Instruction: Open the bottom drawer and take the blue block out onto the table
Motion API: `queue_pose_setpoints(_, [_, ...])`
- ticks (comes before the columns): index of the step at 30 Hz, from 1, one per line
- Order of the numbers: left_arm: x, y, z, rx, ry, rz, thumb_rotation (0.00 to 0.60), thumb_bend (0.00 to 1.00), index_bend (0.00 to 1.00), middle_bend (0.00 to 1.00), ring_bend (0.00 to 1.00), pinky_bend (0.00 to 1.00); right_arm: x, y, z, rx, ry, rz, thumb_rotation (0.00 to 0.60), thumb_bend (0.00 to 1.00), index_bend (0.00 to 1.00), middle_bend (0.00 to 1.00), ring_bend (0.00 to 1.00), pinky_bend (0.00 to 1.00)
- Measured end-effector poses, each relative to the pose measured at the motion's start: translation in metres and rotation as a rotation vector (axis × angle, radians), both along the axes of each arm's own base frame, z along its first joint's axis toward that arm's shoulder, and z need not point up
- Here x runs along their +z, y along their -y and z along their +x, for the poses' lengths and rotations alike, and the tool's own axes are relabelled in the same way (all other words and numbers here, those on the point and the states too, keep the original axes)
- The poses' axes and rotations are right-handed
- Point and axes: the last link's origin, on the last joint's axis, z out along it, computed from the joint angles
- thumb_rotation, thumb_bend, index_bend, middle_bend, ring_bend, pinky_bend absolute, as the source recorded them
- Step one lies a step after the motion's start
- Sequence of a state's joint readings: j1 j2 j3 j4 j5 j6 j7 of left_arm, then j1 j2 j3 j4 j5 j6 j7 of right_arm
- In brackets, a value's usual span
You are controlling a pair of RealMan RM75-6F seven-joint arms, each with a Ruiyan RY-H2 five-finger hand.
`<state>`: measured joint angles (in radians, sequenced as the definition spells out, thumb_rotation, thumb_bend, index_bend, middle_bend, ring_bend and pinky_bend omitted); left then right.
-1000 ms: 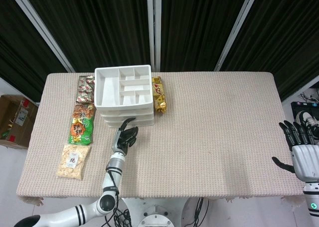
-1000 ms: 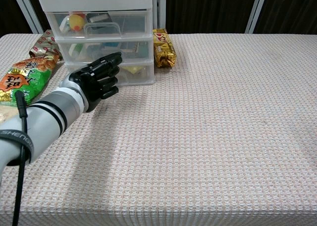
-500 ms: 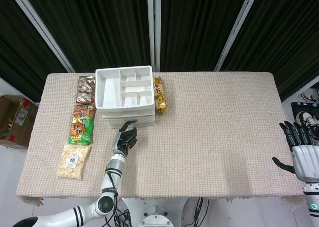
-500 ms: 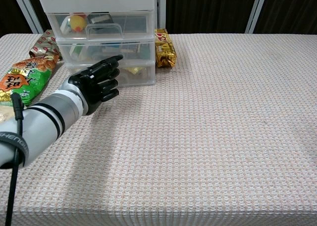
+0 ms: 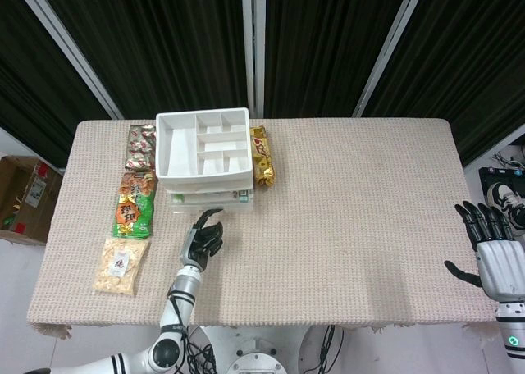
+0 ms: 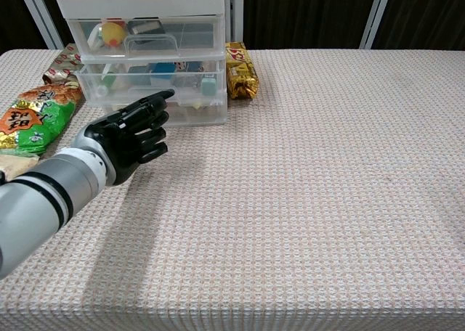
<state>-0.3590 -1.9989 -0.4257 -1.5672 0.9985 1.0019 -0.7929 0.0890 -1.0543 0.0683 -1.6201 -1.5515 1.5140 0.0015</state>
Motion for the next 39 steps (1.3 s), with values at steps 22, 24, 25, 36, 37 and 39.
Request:
queue_pose_setpoints(22, [0.068,0.016,-0.012,-0.443,-0.721,0.284,0.6,0.47,0.22,0.8,0.94,1.0,0.002,-0.002,-0.002,0.016,0.011,0.004,0.6,0.05,0.0,0.06,0.0,0.0])
queue_pose_setpoints(24, [0.072,0.008,-0.011,-0.475,-0.802,0.3,0.6,0.47,0.21,0.8,0.94,1.0,0.003,-0.003,-0.002,0.017,0.011,0.0,0.6,0.05,0.0,0.06,0.0,0.0])
queue_pose_setpoints(25, [0.074,0.002,-0.011,-0.495,-0.853,0.301,0.6,0.46,0.2,0.8,0.94,1.0,0.004,-0.003,-0.003,0.015,0.011,-0.002,0.6,0.05,0.0,0.06,0.0,0.0])
queue_pose_setpoints(36, [0.065,-0.027,-0.016,-0.63,-1.171,0.19,0.6,0.43,0.21,0.81,0.95,1.0,0.004,-0.004,-0.009,-0.006,0.017,-0.002,0.6,0.06,0.0,0.06,0.0,0.0])
queue_pose_setpoints(37, [0.064,-0.028,-0.017,-0.642,-1.194,0.179,0.6,0.43,0.21,0.81,0.95,1.0,0.004,-0.003,-0.009,-0.008,0.017,0.0,0.6,0.06,0.0,0.06,0.0,0.0])
queue_pose_setpoints(39, [0.063,-0.029,-0.018,-0.658,-1.222,0.159,0.6,0.43,0.26,0.81,0.95,1.0,0.004,-0.002,-0.01,-0.01,0.017,0.001,0.6,0.06,0.0,0.06,0.0,0.0])
